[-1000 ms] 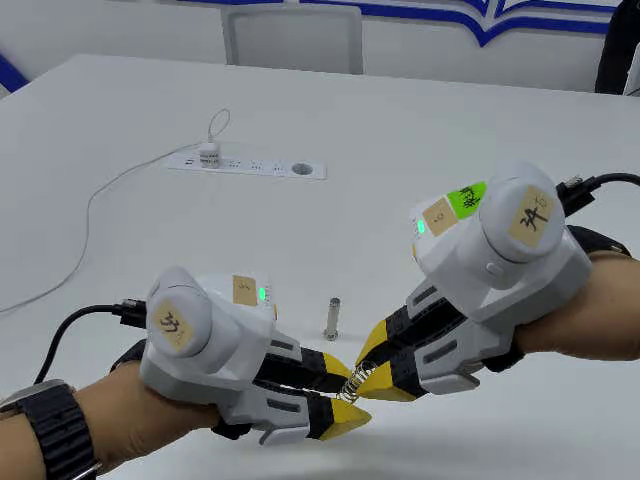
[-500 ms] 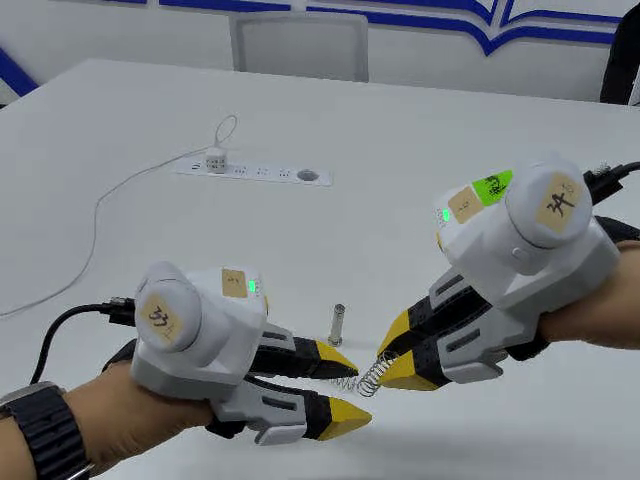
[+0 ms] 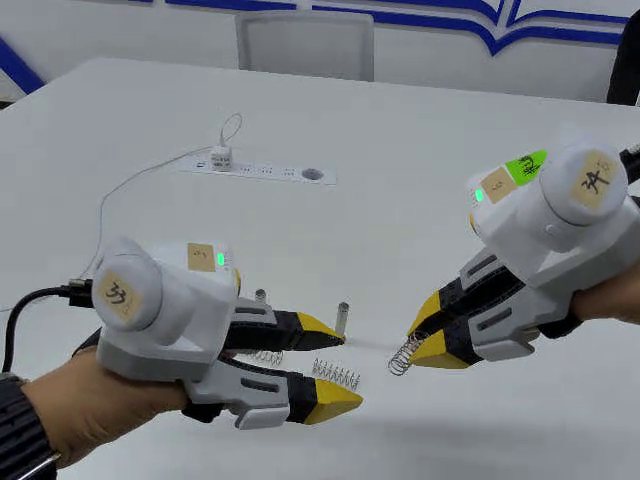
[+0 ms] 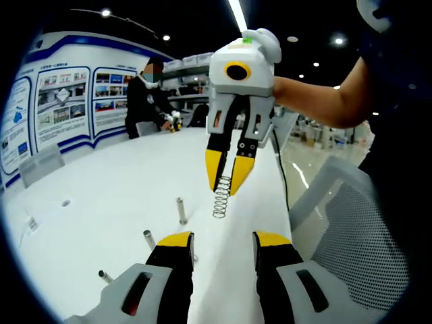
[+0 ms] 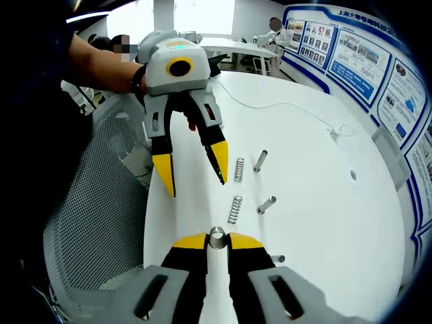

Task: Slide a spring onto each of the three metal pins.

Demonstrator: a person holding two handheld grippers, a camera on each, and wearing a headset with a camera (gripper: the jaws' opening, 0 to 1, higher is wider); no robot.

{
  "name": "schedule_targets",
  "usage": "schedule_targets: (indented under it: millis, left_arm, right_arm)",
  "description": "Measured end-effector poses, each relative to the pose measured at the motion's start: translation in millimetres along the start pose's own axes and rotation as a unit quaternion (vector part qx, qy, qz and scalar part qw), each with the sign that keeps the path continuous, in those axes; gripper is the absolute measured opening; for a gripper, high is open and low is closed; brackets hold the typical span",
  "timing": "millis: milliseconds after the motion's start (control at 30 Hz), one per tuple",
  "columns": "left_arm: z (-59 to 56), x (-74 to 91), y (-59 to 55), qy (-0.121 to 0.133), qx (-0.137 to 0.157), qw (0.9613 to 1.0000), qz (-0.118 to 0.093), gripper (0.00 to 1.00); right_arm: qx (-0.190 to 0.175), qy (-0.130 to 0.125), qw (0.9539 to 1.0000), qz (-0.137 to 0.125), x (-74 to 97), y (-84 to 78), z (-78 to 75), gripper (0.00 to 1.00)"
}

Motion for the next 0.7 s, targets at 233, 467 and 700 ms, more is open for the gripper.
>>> schedule_targets:
  millis: [233, 467, 700]
  left_arm:
    - [1.4, 13.7, 8.7, 0.015, -0.002, 0.9998, -0.010, 0.39]
    - [3.1, 28.4, 8.4, 0.035, 0.003, 0.9993, -0.011, 0.42]
    - [3.7, 40.2, 8.7, 0.052, 0.009, 0.9984, -0.016, 0.43]
  right_arm:
    - [0.002, -0.013, 0.9998, 0.018, 13.6, -7.0, -12.7, 0.12]
    - [0.000, -0.032, 0.9991, 0.028, 24.6, -11.1, -29.0, 0.12]
    - [-0.001, -0.049, 0.9975, 0.051, 28.9, -20.0, -46.8, 0.12]
Point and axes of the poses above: the centre of the closed fingertips' face, and the gripper's own axes: x roughly backward along the fingers, z roughly to its left, y roughly out of its top, the point moved 3 cm from there along x, roughly backward along the fingers, and after that the axes turned 7 degrees about -z, right-handed, at the moved point
